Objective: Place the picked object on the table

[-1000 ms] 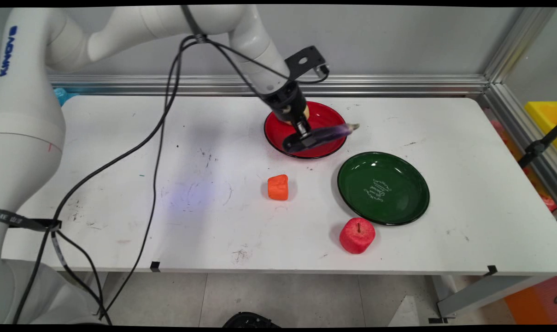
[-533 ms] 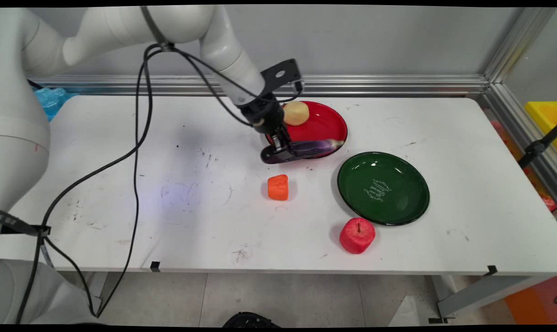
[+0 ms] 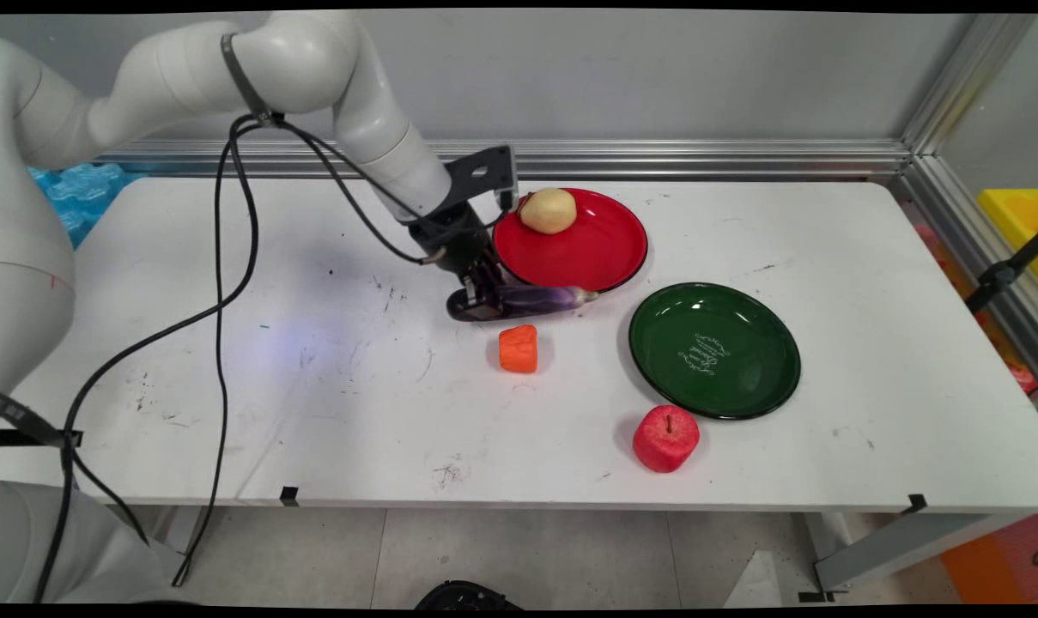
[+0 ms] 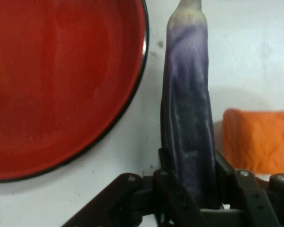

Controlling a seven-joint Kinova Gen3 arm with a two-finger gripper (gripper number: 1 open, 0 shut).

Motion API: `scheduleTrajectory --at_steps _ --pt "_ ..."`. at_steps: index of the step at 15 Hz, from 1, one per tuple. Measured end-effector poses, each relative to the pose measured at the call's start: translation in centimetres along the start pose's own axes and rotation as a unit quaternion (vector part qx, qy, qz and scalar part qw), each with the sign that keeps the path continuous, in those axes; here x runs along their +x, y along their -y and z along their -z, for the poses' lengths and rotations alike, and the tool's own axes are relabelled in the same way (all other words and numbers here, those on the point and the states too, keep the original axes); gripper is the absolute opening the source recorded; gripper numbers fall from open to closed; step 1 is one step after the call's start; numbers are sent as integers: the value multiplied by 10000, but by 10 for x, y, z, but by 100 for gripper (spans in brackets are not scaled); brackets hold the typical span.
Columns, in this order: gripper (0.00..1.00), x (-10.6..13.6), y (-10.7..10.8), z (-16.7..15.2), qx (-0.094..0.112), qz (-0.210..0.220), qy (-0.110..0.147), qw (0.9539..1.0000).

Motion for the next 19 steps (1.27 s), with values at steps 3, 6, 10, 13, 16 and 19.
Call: scheduleTrajectory --at_steps 3,6,10,13,16,19 --pt "0 -12 1 -6 -23 -114 48 9999" --pt "0 -24 3 -9 -35 -204 121 9997" --pt "0 -36 4 -11 -47 -274 192 9994" --pt "100 -43 4 -11 -61 -312 237 9992" --pt "100 -47 5 -11 -48 -322 254 9991" --pt "100 -50 6 -11 -33 -318 258 9992"
